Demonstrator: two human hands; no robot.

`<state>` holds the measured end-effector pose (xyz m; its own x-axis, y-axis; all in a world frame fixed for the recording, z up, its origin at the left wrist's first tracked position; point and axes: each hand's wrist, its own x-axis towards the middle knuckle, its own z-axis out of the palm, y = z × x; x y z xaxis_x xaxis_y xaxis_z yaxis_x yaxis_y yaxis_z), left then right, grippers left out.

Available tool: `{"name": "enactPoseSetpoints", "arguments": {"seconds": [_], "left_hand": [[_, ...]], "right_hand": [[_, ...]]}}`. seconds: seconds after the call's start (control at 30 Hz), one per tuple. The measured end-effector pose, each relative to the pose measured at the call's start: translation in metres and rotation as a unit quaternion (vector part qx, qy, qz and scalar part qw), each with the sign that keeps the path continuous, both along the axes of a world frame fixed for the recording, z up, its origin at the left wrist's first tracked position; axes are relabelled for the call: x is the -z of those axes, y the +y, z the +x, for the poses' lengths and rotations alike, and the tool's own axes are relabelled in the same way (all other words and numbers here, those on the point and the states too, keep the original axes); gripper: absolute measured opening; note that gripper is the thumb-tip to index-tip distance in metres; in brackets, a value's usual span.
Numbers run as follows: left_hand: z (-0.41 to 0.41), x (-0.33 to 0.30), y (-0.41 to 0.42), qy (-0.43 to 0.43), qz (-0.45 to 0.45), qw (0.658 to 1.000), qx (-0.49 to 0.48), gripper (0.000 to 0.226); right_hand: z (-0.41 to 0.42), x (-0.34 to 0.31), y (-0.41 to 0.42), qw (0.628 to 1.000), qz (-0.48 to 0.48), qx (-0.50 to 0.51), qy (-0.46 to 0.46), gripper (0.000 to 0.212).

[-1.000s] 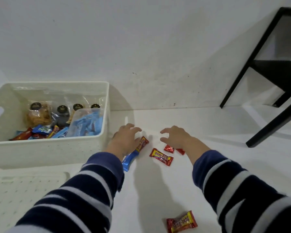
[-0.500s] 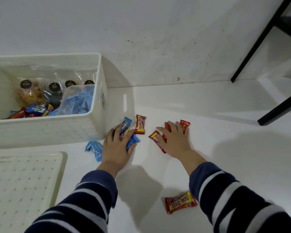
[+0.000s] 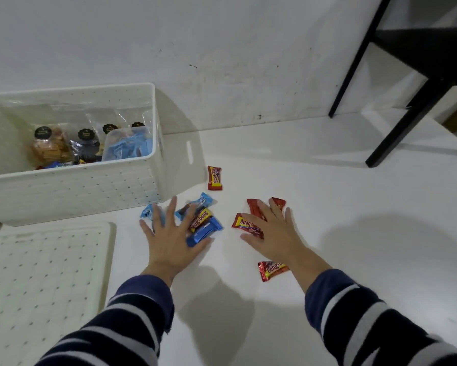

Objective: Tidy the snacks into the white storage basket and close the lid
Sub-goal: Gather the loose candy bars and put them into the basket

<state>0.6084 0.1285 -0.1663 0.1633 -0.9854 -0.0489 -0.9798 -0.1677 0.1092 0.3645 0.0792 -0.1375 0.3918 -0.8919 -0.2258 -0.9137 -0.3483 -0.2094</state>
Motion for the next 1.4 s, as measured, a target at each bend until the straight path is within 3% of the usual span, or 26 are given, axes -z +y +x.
{"name": "enactPoseSetpoints", "arguments": {"seconds": [0.07,0.13,0.4,0.53,0.63,0.83,0.97,1.17,1.4], "left_hand": [[0.009,0.002,0.0,0.012,0.01,1.0,-0.012,0.099],[0.013,0.003,-0.001,0.02,0.014,1.0,-0.011,0.103],[-0.009,0.008,-0.018,0.047,-0.086,0.992,0.084,0.076],[-0.01,0.01,-0.047,0.045,-0.096,0.986,0.128,0.08],[-0.009,0.007,-0.076,0.036,-0.069,0.982,0.174,0.093],[-0.012,-0.001,-0.137,-0.008,0.075,0.972,0.222,0.104],[-0.014,0.011,-0.134,-0.019,-0.05,0.98,0.194,0.081],[-0.021,0.024,-0.12,0.07,-0.193,0.969,0.135,0.048],[-0.037,0.025,-0.097,0.082,-0.177,0.977,0.086,0.047]], "right_hand": [[-0.008,0.004,0.012,1.0,-0.006,0.004,0.028,0.088],[-0.018,0.014,0.021,0.999,-0.017,0.013,0.046,0.095],[-0.013,0.039,0.004,0.995,-0.1,0.004,0.006,0.087],[-0.01,0.035,-0.023,0.995,-0.093,-0.045,0.016,0.081],[-0.011,0.034,-0.041,0.995,-0.071,-0.062,0.013,0.074],[-0.012,0.04,-0.062,0.987,-0.109,-0.107,-0.042,0.055],[-0.011,0.047,-0.07,0.983,-0.136,-0.096,-0.076,0.044],[-0.005,0.049,-0.071,0.97,-0.222,-0.034,-0.096,0.03],[-0.001,0.055,-0.062,0.956,-0.275,-0.029,-0.093,0.027]]}}
